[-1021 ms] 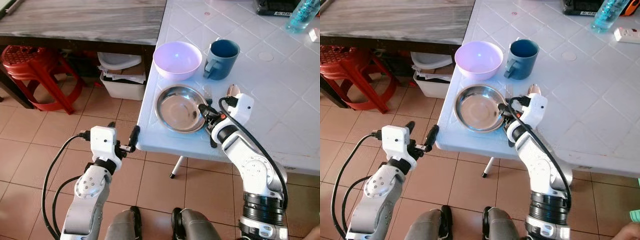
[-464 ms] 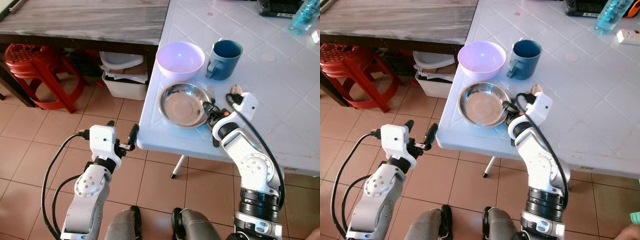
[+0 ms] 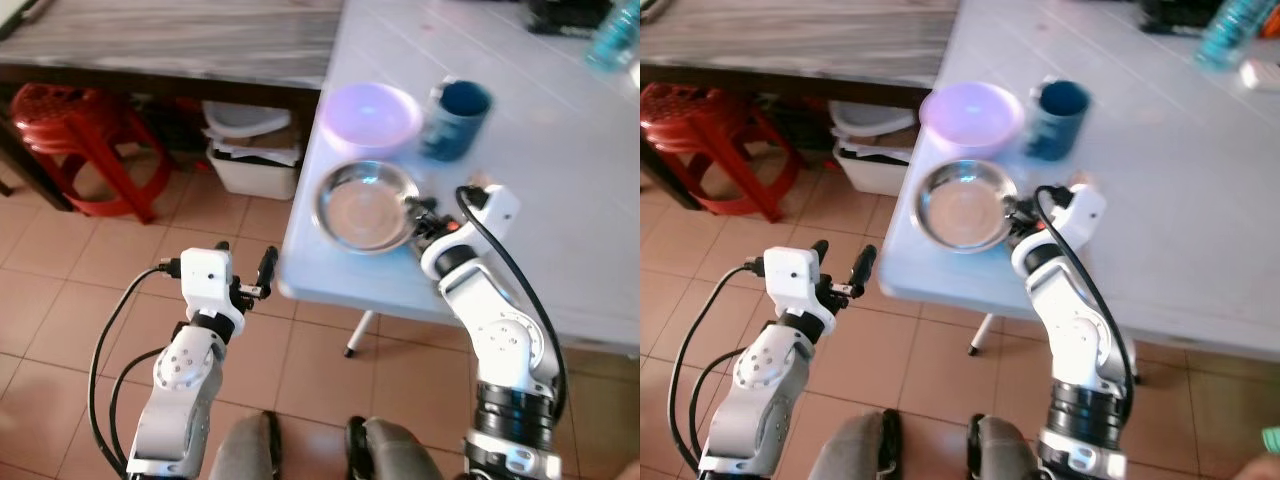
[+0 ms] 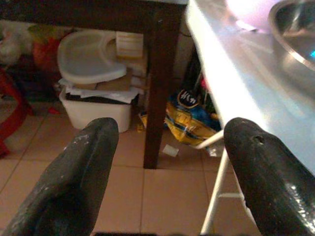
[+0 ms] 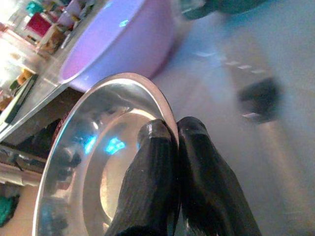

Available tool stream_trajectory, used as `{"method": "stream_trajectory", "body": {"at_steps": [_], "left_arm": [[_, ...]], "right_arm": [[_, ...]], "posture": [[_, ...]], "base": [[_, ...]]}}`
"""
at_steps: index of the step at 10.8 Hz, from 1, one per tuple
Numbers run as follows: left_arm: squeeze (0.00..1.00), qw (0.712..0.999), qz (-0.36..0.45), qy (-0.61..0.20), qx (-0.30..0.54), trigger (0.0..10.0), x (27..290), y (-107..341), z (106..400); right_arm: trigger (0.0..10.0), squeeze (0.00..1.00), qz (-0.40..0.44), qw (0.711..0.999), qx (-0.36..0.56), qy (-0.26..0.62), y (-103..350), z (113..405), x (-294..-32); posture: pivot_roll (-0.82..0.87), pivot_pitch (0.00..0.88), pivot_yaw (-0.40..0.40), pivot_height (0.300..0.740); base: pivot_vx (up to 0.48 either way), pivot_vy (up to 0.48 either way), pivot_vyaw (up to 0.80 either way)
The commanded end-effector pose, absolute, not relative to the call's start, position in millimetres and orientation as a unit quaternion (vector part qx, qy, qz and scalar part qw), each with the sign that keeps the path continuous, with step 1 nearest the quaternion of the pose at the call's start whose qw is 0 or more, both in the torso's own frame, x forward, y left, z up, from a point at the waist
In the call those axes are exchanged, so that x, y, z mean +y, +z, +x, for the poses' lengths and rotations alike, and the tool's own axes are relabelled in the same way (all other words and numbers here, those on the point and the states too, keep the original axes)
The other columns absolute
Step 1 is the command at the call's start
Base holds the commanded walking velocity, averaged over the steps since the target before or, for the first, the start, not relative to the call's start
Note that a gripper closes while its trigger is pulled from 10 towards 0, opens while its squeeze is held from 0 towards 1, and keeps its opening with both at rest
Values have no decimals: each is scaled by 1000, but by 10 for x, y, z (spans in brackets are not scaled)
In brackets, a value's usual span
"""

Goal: Setting the table

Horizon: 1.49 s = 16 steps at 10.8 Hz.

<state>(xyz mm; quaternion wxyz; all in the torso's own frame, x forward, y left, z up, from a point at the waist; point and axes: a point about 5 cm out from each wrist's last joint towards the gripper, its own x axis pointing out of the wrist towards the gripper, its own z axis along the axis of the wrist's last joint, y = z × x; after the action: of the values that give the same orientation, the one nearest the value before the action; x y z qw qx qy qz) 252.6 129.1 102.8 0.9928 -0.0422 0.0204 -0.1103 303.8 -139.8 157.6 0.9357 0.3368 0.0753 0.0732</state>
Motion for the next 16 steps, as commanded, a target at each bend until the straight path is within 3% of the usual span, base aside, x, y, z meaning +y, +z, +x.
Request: {"method": "stream_trajectory", "body": {"at_steps": [1,6,13,16], "left_arm": [[0,993,-36,-110,26,10000,1319,999,2522],[0,996,-17,-84,14,10000,1318,973,2600],[0,998,-42,-39,-5,10000,1359,1036,2788],[0,997,-52,-52,-10,10000,1315,1074,2817]], "right_arm": [[0,0,338,934,75,84,1574,3008,-1324],[0,0,235,966,22,101,1472,2848,-1310],[0,0,127,989,-68,45,1529,2837,-1473],[0,0,91,990,-100,43,1636,2928,-1533]], "posture": [[-70,159,37,740],[-90,147,43,740],[-91,113,37,740],[-107,106,46,740]], "base": [[0,480,0],[0,475,0],[372,297,0],[472,0,0]]}}
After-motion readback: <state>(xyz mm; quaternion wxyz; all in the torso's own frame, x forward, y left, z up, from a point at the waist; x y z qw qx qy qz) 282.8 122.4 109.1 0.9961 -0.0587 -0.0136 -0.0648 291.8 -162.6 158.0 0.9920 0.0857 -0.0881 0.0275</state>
